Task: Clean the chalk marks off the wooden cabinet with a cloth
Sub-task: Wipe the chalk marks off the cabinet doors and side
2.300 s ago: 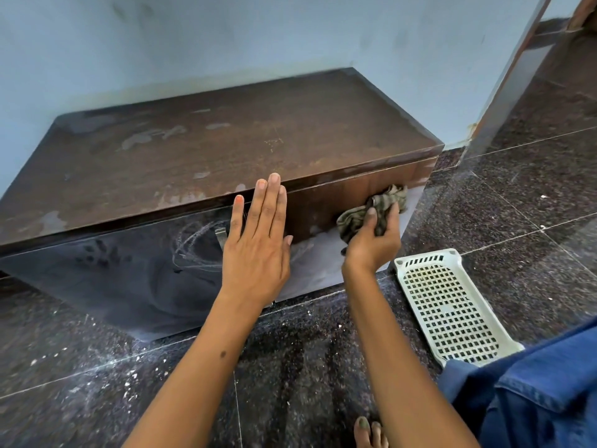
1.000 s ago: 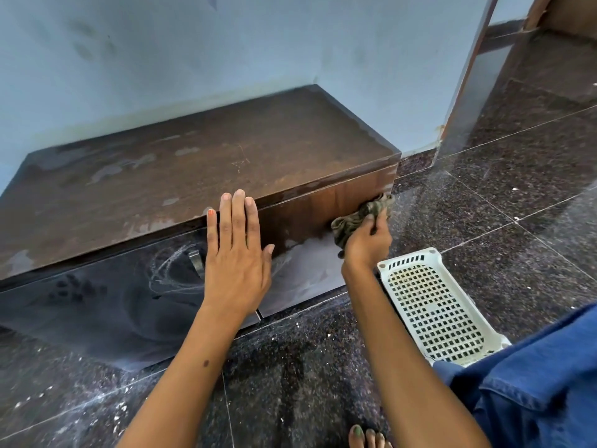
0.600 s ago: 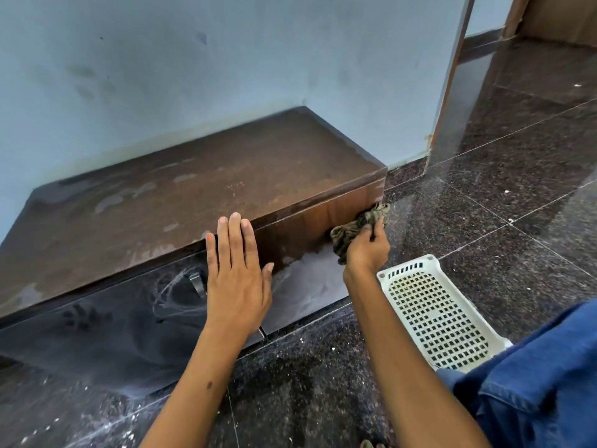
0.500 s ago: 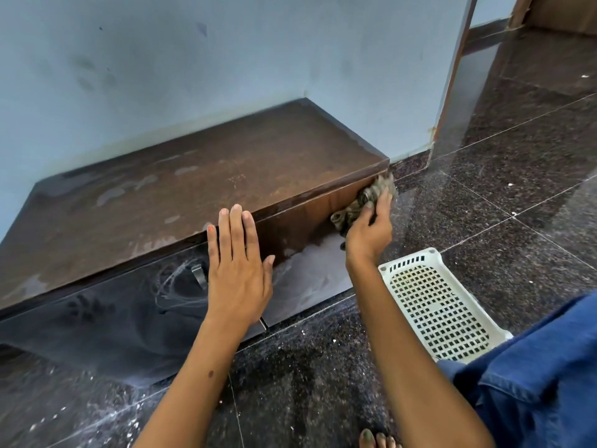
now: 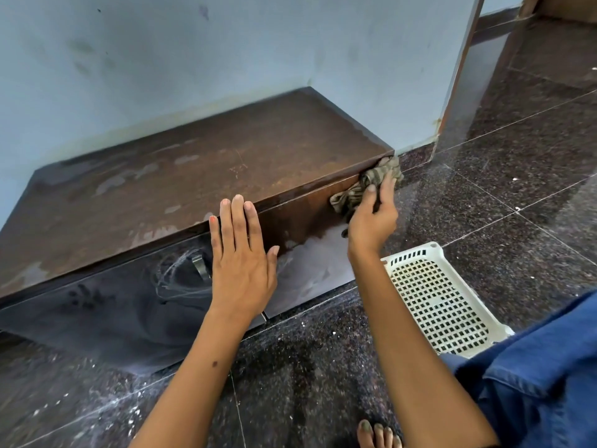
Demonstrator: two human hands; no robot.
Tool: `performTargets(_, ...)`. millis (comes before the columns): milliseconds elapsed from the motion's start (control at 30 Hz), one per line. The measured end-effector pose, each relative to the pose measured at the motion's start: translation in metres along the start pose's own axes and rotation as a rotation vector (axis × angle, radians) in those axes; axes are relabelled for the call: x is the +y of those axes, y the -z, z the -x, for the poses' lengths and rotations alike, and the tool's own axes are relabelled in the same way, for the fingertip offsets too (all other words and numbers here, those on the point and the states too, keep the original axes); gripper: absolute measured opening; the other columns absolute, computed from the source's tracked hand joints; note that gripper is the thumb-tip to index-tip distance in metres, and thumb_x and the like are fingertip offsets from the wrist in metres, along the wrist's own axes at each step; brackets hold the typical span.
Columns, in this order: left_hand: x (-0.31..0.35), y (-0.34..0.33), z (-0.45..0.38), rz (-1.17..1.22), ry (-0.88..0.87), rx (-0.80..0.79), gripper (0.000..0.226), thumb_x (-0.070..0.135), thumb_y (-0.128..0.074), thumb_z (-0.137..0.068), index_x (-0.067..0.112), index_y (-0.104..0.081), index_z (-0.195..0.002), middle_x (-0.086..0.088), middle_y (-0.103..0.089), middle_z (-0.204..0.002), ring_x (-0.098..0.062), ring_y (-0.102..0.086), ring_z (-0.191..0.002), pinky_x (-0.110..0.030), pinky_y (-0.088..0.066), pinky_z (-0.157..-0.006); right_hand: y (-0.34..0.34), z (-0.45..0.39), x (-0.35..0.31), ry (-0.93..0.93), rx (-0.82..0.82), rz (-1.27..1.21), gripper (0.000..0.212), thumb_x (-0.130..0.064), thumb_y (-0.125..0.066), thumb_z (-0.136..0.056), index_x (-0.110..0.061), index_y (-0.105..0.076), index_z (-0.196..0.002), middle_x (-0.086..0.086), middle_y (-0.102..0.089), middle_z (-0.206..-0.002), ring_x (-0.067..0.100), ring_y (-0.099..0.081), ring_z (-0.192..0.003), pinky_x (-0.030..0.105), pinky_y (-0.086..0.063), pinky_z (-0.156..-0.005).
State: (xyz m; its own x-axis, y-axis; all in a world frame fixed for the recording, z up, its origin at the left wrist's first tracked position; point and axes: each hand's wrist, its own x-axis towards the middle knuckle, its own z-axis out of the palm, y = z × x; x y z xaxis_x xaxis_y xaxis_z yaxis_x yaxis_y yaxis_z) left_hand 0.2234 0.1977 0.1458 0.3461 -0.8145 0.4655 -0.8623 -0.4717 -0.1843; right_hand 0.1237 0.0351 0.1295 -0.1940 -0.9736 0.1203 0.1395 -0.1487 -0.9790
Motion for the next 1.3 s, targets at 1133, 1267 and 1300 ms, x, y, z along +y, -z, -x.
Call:
performTargets(1133, -0.024, -0.032, 0.047, -0.014, -0.09, -0.054, 0.066, 0.028, -0.037, -0.092, 0.001, -0.019, -0.149, -0.012, -0.01, -0.158, -0.026, -0.009, -0.146, -0.047, -0.007, -0.118, -0.002, 0.144, 0.09, 0.227, -0.358, 0.369, 0.052, 0.0, -0.052, -0.093, -0.026, -0.044, -0.137, -0.007, -0.031, -0.148, 0.023, -0.043, -0.114, 0.022, -0.032, -0.107)
performTargets(1267, -0.021, -0.03, 0.046, -0.005, -0.081, -0.051, 0.066, 0.029, -0.036, -0.092, 0.0, -0.018, -0.149, -0.012, -0.01, -0.158, -0.026, -0.009, -0.146, -0.048, -0.002, -0.118, -0.012, 0.129, 0.081, -0.047, -0.18, 0.304, 0.045, -0.004, -0.048, -0.095, -0.017, -0.043, -0.138, 0.006, -0.036, -0.149, 0.025, -0.044, -0.128, 0.035, -0.032, -0.11)
performTargets(1300, -0.02, -0.03, 0.047, 0.0, -0.075, -0.053, 0.066, 0.028, -0.036, -0.092, 0.0, -0.018, -0.149, -0.012, -0.009, -0.158, -0.026, -0.009, -0.146, -0.048, -0.001, -0.118, -0.018, 0.131, 0.072, -0.035, -0.17, 0.273, 0.044, -0.005, -0.048, -0.096, -0.014, -0.042, -0.139, 0.009, -0.035, -0.149, 0.019, -0.037, -0.134, 0.035, -0.026, -0.115)
